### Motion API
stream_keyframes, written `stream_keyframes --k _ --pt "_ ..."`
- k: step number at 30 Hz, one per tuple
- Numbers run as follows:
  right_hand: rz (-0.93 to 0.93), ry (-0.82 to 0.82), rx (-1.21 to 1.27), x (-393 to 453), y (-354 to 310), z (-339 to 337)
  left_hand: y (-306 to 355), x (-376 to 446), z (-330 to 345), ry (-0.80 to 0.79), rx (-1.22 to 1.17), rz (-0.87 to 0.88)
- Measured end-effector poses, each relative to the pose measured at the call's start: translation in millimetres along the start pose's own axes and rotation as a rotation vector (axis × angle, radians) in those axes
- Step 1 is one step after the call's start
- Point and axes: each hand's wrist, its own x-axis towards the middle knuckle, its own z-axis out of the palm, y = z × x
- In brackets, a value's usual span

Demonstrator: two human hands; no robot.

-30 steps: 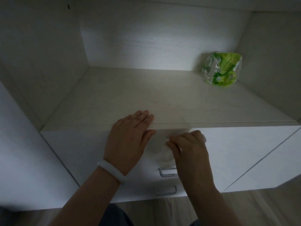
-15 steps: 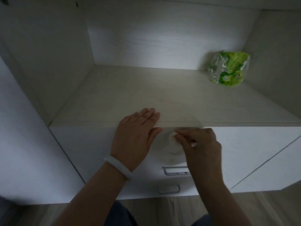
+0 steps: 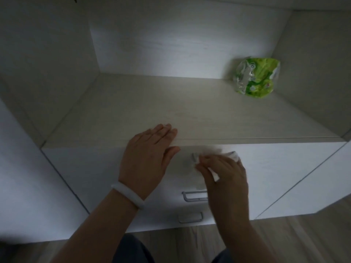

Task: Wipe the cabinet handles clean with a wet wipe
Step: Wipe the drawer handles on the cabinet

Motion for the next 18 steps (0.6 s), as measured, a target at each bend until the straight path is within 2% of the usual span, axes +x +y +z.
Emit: stream_keyframes --k 3,9,14,18 --pt "-0.064 -0.011 -0.03 1 10 -2 -1 0 1 -0.012 -0.001 0.006" --pt "0.006 0.048 0.094 8 36 -20 1 1 1 -0.007 0.02 -0.011" --pt "-0.037 -0.019 0.108 -1 7 5 1 0 -1 -0.002 0.023 0.001" --pt "-0.034 -0.038 0.117 10 40 -16 1 1 0 -0.025 0.018 0.001"
